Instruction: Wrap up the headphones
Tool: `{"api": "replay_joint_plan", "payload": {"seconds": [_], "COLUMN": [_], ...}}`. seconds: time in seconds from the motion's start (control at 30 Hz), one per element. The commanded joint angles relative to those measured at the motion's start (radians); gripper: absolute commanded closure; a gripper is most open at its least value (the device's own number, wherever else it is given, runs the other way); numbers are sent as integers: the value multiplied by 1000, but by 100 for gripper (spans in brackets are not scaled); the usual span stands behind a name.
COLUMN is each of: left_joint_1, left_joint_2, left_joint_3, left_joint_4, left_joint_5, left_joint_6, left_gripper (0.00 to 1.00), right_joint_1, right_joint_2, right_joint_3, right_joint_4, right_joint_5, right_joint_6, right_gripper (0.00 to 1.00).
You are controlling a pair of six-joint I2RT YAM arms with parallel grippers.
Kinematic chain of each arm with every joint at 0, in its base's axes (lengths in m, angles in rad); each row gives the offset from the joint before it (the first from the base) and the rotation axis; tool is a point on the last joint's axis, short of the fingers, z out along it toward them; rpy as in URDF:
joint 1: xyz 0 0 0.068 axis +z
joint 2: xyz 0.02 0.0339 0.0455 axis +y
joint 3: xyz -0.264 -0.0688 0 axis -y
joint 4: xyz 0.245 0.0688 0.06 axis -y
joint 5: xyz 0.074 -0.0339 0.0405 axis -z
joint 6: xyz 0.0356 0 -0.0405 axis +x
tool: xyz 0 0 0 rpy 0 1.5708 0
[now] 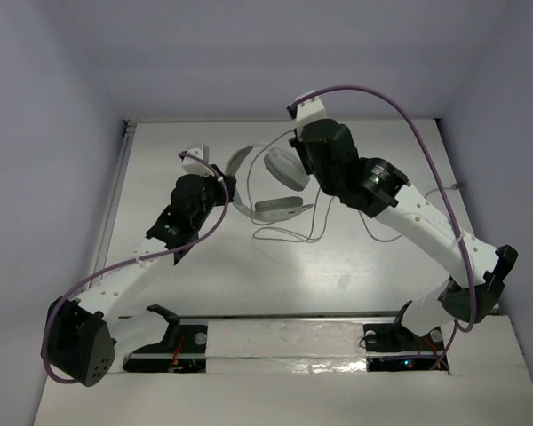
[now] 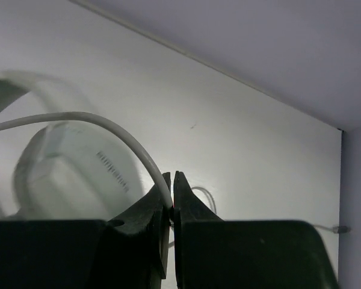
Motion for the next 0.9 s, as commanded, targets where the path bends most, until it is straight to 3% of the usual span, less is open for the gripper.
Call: {"api": "replay_joint_plan", "payload": {"seconds": [0.0, 0.3, 0.87], "left_joint_1": [-3, -12, -12], "left_joint_2": [-30, -76, -119], "left_joint_3": [54, 74, 218], "left_joint_4": [-5, -39, -116], "left_joint_5": [64, 247, 384], "left_joint_6": [-18, -7, -44], "left_gripper": [100, 100, 100], "right_joint_1": [-76, -226, -291], "right_joint_2": [-29, -65, -281], "right_joint_3": [-34, -175, -564], "right_joint_4": [166, 315, 609], "right_joint_5": [-21, -156, -144], "right_joint_6": [-44, -5, 242], "right_gripper": [100, 100, 100]}}
